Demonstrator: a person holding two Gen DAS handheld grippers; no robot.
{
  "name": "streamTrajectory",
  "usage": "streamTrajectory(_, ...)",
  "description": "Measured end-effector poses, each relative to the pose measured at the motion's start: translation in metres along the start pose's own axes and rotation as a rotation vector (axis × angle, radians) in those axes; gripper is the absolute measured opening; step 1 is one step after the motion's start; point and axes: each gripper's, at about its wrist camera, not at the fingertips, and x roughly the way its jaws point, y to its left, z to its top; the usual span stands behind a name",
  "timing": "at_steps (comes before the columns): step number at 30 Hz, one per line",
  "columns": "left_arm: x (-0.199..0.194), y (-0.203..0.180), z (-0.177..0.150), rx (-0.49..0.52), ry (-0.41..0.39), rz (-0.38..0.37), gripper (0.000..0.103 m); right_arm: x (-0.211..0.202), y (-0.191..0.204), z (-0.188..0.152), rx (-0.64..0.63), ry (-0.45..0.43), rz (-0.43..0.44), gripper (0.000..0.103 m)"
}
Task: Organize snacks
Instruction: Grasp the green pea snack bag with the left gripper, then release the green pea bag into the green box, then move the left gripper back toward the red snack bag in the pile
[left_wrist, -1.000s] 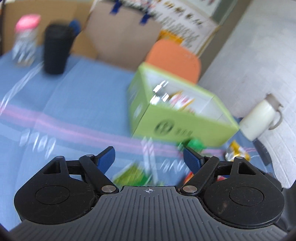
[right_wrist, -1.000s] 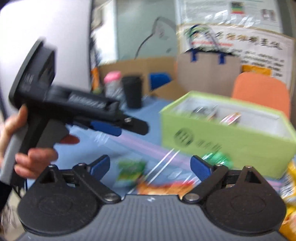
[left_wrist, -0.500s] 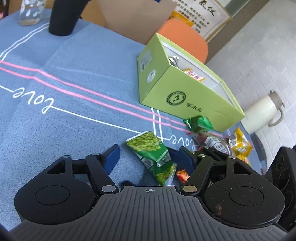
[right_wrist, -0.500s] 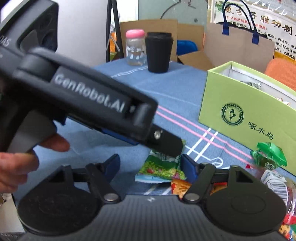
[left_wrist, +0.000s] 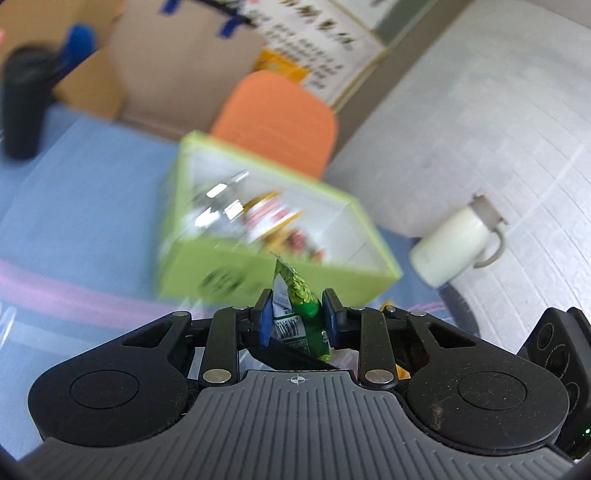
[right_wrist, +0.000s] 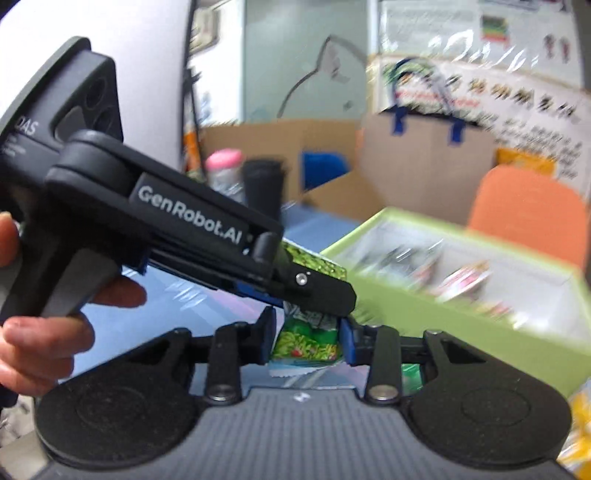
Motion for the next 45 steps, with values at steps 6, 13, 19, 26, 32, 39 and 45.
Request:
streamTrajectory(6,0.083,-0.039,0.06,0.043,0.05,-0.082,0.003,0.011,-0.084,0.024,0.021,0.021,-0.145,0.041)
streamTrajectory(13,0.165,-0.056,0.069,0.088,0.111,0.022,0.019,0.035,-0.145,0.01,0.091,0.095,-0.242,0.05)
streamTrajectory(19,0.132,-0.046,0.061,0.084,0.023,0.016,0.046,-0.01,-0.144,-0.01,0.142,-0.007,-0.25,0.071)
streamTrajectory(26,0.061,-0.054,0.013,0.149,-0.027,0.046,0.064,-0.063,-0.094,-0.042,0.123,-0.071,-0.223,0.102)
streamTrajectory(32,0.018,-0.042,-0.055,0.116,0.002,0.113,0.065,-0.09,-0.032,-0.087,0.181,-0.017,-0.149,0.102)
streamTrajectory(39,-0.016,-0.003,-0.101,-0.067,0.031,0.142,0.064,-0.086,0.034,-0.102,0.181,0.009,0.027,0.102)
streamTrajectory(45,-0.007,0.017,-0.102,-0.108,0.114,0.056,0.053,-0.052,0.033,-0.107,0.224,0.092,0.01,0.102)
